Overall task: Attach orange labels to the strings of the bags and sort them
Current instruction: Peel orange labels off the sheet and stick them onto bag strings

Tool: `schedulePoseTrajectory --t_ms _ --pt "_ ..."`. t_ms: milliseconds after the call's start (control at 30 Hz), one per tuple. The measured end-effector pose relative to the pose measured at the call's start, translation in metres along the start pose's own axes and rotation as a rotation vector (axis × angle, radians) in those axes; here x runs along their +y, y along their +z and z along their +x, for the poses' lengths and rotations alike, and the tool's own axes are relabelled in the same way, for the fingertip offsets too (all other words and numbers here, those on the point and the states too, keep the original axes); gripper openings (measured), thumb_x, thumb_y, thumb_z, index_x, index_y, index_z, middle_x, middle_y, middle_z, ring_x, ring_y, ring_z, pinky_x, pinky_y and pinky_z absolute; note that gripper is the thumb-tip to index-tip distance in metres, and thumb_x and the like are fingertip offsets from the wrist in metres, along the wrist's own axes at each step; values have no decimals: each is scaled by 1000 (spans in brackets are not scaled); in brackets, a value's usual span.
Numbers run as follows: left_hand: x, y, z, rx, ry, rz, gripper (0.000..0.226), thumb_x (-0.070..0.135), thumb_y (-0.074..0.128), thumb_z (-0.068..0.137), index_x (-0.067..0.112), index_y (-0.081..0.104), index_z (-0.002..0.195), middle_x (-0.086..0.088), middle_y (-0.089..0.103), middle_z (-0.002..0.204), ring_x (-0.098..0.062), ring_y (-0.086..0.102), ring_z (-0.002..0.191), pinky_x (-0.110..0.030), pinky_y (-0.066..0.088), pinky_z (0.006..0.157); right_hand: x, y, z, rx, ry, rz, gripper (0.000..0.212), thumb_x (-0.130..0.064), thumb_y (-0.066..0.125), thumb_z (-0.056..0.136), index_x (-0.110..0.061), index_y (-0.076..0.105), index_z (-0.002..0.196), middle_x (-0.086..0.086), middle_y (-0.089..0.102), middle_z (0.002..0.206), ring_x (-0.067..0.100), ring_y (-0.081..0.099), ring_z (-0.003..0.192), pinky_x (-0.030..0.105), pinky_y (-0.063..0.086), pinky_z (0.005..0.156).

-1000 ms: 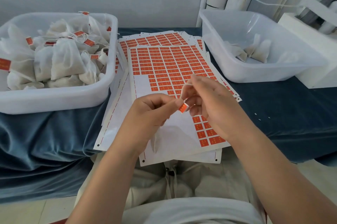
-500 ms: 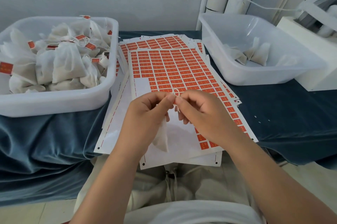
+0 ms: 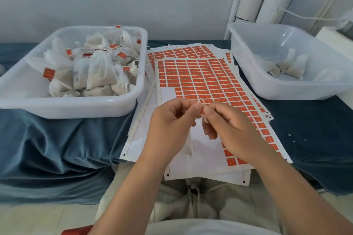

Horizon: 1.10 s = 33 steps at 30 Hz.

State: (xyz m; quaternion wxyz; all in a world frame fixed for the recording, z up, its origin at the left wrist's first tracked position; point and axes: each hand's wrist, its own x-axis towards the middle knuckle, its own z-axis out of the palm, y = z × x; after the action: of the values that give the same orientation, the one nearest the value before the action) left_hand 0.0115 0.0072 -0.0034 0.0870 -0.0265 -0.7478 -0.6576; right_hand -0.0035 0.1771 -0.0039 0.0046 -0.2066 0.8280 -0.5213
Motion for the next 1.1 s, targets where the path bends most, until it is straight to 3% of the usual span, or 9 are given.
schedulePoseTrajectory --t_ms 200,367,533,633,733,800,867,1000,1100 --pt "36 -46 31 157 53 26 16 32 70 100 28 78 87 11 77 77 1 68 67 -11 54 63 -4 -6 -1 -4 -21 -8 29 -49 49 104 -41 64 81 -7 69 76 12 68 72 13 53 67" --pt "81 -105 96 311 209 90 18 23 69 98 24 83 86 5 78 76 -6 69 69 -23 55 67 -4 -5 0 -35 -10 -63 28 -56 49 102 -42 66 84 -10 70 76 11 70 77 12 53 71" --pt "108 -161 182 462 363 165 22 7 56 94 10 76 105 4 79 81 -11 75 78 -30 60 73 0 -4 -2 -114 -6 -144 28 -57 48 101 -42 66 86 -16 70 76 9 70 78 13 52 67" --pt "98 -177 208 381 371 348 23 6 59 91 22 74 97 -5 80 96 -17 76 87 -41 61 88 2 -4 -2 -125 -28 -154 26 -58 49 101 -42 66 87 -18 70 76 8 70 78 11 51 69" --pt "64 -180 209 47 137 644 16 17 77 91 33 77 94 4 82 96 -4 75 79 -24 61 76 4 -7 -2 -142 -29 -171 27 -66 43 94 -48 64 92 -20 70 79 6 70 81 13 52 68" --pt "39 -178 202 -87 1 784 17 20 73 94 35 79 98 9 81 94 -3 75 81 -23 58 85 7 -9 -2 -141 -30 -173 31 -70 40 91 -50 64 93 -20 71 81 6 70 82 13 53 67" --pt "28 -176 197 -59 0 720 20 18 64 99 33 78 100 13 81 94 -2 76 87 -25 58 90 9 -11 -1 -134 -39 -175 32 -70 39 91 -50 64 94 -20 71 82 5 70 83 13 53 67" --pt "53 -168 195 137 135 606 19 19 60 100 28 75 97 6 81 92 -6 76 85 -13 51 56 12 -14 0 -95 -40 -177 30 -69 42 92 -49 65 93 -20 72 82 5 71 84 8 51 69" --pt "77 -150 178 183 287 579 17 26 59 98 28 76 97 14 79 85 -12 77 85 -21 51 56 11 -22 2 -52 -8 -215 33 -71 44 98 -46 65 91 -21 71 83 4 70 84 14 52 67"
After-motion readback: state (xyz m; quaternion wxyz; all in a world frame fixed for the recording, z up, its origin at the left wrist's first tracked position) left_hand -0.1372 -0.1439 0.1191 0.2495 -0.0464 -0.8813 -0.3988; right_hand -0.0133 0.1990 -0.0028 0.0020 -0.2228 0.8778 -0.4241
